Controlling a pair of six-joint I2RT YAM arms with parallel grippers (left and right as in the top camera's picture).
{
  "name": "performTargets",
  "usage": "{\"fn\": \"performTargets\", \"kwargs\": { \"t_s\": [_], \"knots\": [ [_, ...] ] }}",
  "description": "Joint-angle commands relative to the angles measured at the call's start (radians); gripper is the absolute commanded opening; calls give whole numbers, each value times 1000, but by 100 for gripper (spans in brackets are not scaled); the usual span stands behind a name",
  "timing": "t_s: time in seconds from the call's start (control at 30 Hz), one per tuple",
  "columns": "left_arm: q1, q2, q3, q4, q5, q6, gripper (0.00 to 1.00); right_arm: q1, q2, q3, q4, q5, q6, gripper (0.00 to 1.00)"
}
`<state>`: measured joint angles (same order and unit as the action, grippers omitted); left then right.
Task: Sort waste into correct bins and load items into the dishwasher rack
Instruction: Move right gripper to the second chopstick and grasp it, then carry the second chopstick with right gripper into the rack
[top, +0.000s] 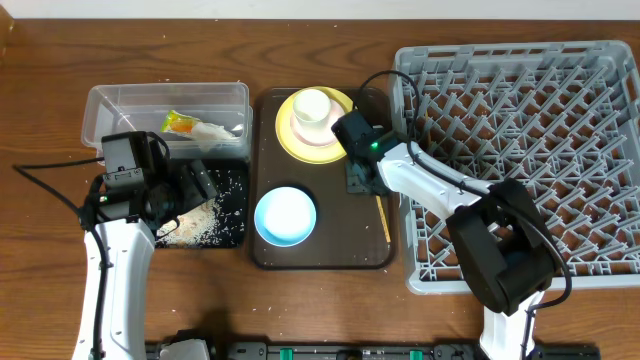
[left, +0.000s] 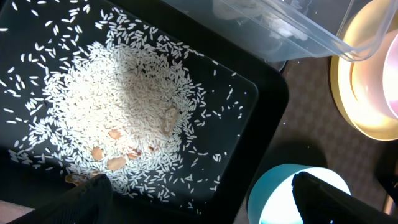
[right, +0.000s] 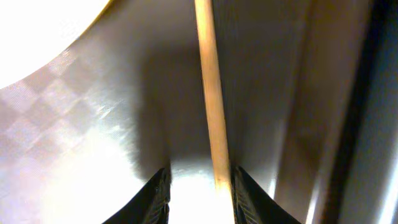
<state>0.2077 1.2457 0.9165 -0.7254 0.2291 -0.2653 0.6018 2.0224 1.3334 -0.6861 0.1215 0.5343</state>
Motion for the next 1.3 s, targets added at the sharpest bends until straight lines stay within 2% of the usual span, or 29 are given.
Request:
{"fn": "performTargets", "kwargs": {
  "t_s": [0.0,0.1,0.23,0.47,0.73,0.9,1.0,1.27],
  "knots": [
    [3,2,19,1,-6,1,95,7,30,7,-1,-45,11,31],
    [3,2,19,1,-6,1,95,6,30,7,-1,-43,10,29],
    [3,2,19,1,-6,1,95,6,30,7,-7,-43,-11,19],
    [3,2,19,1,-6,1,95,5,30,7,-33,-43,-13,19],
    [3,2,19,1,-6,1,95,6,30,7,-50,-43,-12,12],
    [3,2,19,1,-6,1,95,6,30,7,-51,-45,-12,1],
    [3,2,19,1,-6,1,95,5,22,10,-60,-48,-14,1],
    [3,2,19,1,-6,1,95,-27,-124,79,-146,-47,-156,1]
  ]
}}
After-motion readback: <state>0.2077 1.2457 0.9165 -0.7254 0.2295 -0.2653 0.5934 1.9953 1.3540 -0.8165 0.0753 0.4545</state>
